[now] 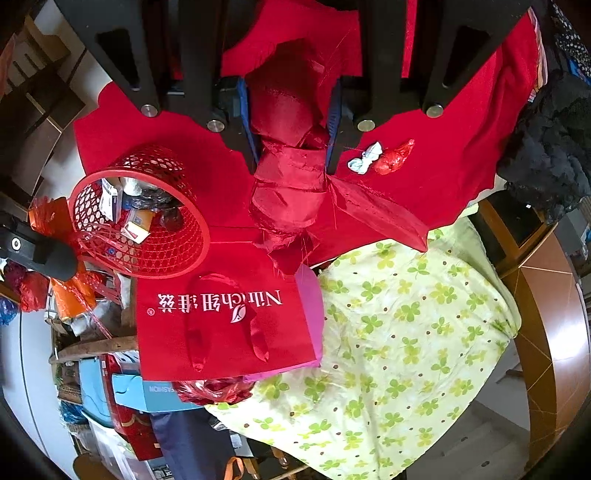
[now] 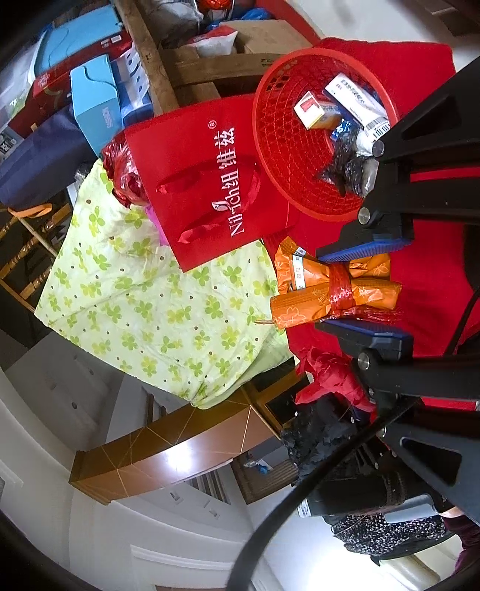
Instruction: Collect trash
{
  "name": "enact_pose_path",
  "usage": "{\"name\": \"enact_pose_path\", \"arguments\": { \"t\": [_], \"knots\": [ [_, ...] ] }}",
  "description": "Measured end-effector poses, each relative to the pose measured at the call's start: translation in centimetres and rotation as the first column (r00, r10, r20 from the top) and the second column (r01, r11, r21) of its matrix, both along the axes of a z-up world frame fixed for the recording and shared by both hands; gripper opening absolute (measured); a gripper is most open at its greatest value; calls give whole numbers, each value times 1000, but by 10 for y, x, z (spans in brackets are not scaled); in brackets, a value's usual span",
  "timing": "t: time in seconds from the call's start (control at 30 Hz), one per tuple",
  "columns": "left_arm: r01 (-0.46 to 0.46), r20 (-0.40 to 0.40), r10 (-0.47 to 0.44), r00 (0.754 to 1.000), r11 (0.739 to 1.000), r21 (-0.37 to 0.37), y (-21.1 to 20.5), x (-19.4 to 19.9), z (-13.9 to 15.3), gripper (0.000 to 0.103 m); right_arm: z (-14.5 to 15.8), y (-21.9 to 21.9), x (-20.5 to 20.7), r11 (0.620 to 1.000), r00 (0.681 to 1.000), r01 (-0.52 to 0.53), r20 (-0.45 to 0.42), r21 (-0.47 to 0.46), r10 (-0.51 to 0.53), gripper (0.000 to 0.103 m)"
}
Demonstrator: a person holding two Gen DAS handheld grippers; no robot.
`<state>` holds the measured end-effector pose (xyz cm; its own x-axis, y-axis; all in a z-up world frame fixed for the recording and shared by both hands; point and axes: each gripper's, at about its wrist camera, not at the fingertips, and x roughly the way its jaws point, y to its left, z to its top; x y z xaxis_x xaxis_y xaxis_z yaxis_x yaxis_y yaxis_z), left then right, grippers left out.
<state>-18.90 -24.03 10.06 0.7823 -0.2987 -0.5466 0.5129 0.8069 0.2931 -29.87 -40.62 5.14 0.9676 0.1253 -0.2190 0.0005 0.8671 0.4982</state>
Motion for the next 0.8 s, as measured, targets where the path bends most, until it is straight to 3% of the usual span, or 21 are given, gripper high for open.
{"name": "enact_pose_path", "arguments": {
  "t": [0.8],
  "knots": [
    [65,-17,-65,998,997,37,-23,-11,-11,35,-12,-20,-10,998,999,40,-27,47,-39,32]
  ]
}}
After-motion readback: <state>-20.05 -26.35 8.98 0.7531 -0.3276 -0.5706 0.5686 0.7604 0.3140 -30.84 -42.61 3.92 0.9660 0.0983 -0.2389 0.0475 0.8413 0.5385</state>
